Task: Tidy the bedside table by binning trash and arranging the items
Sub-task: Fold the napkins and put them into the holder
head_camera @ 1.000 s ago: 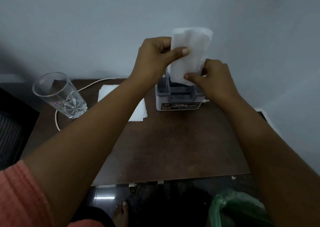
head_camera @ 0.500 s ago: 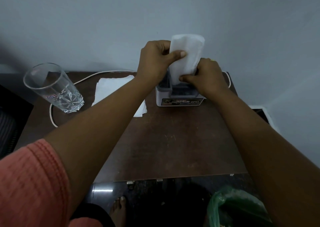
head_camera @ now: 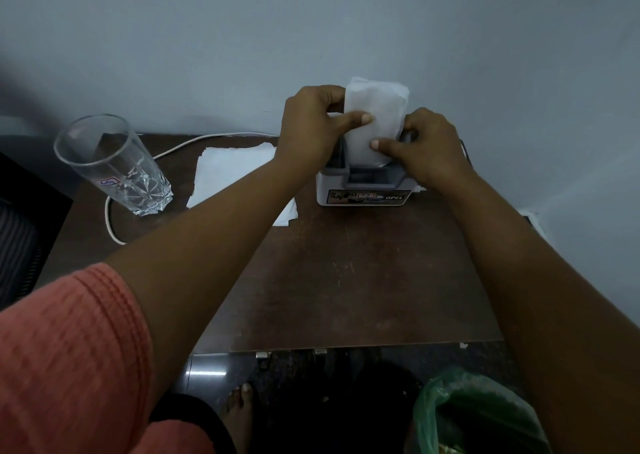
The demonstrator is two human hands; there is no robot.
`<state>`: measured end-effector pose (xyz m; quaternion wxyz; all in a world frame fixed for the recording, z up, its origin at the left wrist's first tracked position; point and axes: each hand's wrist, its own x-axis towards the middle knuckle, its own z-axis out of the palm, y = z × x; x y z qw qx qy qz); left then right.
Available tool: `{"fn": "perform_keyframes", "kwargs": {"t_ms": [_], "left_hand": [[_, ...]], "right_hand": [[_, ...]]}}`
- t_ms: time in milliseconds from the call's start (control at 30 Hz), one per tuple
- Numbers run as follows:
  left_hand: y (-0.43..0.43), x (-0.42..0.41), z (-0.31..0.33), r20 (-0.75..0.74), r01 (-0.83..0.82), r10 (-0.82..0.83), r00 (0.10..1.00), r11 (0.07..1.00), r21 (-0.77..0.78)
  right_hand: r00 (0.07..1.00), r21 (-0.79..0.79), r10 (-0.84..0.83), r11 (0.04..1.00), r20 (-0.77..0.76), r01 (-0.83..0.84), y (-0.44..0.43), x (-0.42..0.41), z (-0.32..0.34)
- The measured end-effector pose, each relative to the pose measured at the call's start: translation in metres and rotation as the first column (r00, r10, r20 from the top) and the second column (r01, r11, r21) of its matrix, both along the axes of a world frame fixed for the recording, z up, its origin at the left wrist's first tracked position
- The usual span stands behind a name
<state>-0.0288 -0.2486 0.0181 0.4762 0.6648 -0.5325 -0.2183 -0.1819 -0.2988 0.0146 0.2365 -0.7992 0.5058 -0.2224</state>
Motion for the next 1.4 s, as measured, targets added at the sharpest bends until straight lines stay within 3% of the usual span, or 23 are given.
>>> {"fn": "perform_keyframes", "kwargs": {"t_ms": [133, 333, 500, 967, 1133, 1300, 1400], "left_hand": [[-0.002, -0.001, -0.004, 0.048, -0.035, 0.032, 0.998, 0.998, 0.043], [-0.006, -0.006, -0.001, 0.117, -0.070, 0.067, 0.991, 0.997, 0.020], [-0.006, -0.009, -0.006, 0.183, -0.091, 0.081, 0.980, 0.995, 0.051], [0.004, -0.007, -0.017, -0.021, -0.090, 0.091, 0.996, 0.995, 0.036], [0.000, -0.004, -0.019, -0.020, -0.089, 0.090, 0.996, 0.995, 0.043], [0.002, 0.000, -0.021, -0.046, -0.116, 0.115, 0.992, 0.993, -0.016], [0.004, 0.003, -0.024, -0.053, -0.118, 0.117, 0.992, 0.993, -0.013]], "right_hand": [[0.999, -0.041, -0.011, 0.999, -0.033, 0.010, 0.001, 0.002, -0.007], [0.997, -0.049, -0.028, 0.998, 0.074, 0.032, -0.003, -0.004, -0.004], [0.999, -0.055, -0.023, 0.998, 0.041, 0.025, -0.002, -0.005, -0.008], [0.996, -0.050, -0.078, 0.996, 0.043, 0.080, -0.003, -0.002, -0.011], [0.995, -0.030, -0.087, 0.996, 0.045, 0.088, -0.003, -0.002, -0.011], [0.966, 0.051, -0.088, 0.996, 0.245, 0.078, -0.002, -0.006, -0.010], [0.954, 0.095, -0.089, 0.993, 0.287, 0.064, -0.001, -0.007, -0.011]]}}
